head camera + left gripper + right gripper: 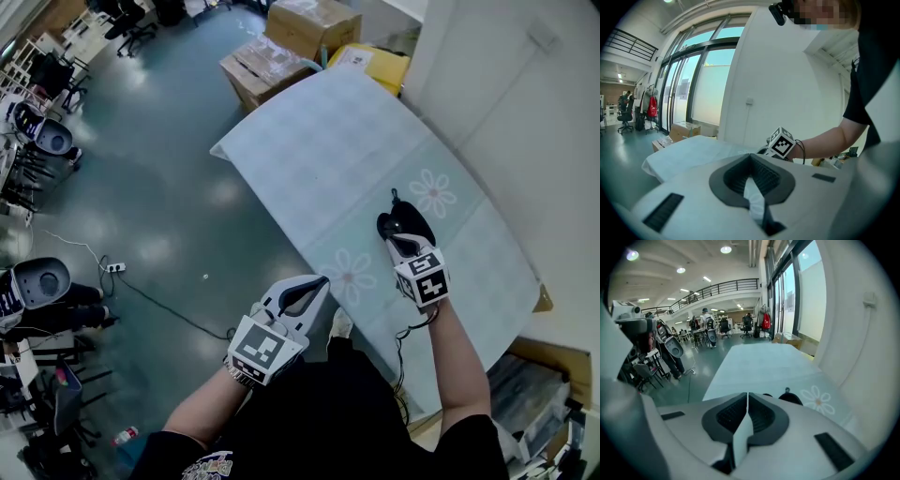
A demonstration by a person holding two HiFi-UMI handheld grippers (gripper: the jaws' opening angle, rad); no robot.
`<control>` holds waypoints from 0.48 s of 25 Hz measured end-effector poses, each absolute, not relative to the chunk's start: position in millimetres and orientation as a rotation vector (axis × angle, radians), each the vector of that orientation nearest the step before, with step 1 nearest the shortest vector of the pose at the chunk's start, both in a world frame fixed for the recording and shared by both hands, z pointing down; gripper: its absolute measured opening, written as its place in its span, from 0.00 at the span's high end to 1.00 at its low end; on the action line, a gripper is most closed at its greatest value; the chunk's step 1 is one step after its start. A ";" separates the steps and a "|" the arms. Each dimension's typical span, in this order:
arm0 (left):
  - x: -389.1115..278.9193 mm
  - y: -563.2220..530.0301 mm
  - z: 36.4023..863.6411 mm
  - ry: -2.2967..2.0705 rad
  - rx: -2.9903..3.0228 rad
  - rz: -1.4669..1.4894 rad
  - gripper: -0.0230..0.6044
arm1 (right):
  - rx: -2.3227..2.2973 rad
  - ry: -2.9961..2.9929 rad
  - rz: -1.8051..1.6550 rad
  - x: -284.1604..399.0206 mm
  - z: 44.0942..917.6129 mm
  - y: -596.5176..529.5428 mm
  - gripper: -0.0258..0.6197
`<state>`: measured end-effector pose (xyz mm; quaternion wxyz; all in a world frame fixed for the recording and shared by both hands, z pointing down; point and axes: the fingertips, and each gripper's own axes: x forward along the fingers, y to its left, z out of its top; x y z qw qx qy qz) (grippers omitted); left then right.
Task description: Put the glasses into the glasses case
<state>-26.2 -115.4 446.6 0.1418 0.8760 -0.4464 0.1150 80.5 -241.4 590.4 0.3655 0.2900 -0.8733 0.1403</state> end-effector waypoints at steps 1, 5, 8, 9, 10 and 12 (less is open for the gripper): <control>-27.1 -112.6 444.5 -1.288 2.533 0.327 0.92 | 0.761 -2.281 0.359 76.2 579.8 -236.6 0.92; -31.7 -101.9 438.0 -1.281 2.542 0.296 0.92 | 0.803 -2.442 0.390 55.2 535.4 -211.6 0.92; -36.9 -94.1 432.2 -1.270 2.539 0.255 0.92 | 0.832 -2.534 0.388 41.0 502.4 -189.4 0.92; -39.2 -92.0 430.2 -1.269 2.538 0.244 0.92 | 0.840 -2.559 0.385 36.1 492.9 -181.9 0.92; -41.3 -90.0 428.4 -1.269 2.538 0.235 0.92 | 0.848 -2.581 0.385 31.3 484.9 -174.4 0.92; -45.2 -85.9 425.8 -1.264 2.544 0.224 0.92 | 0.859 -2.620 0.392 21.8 472.1 -159.1 0.92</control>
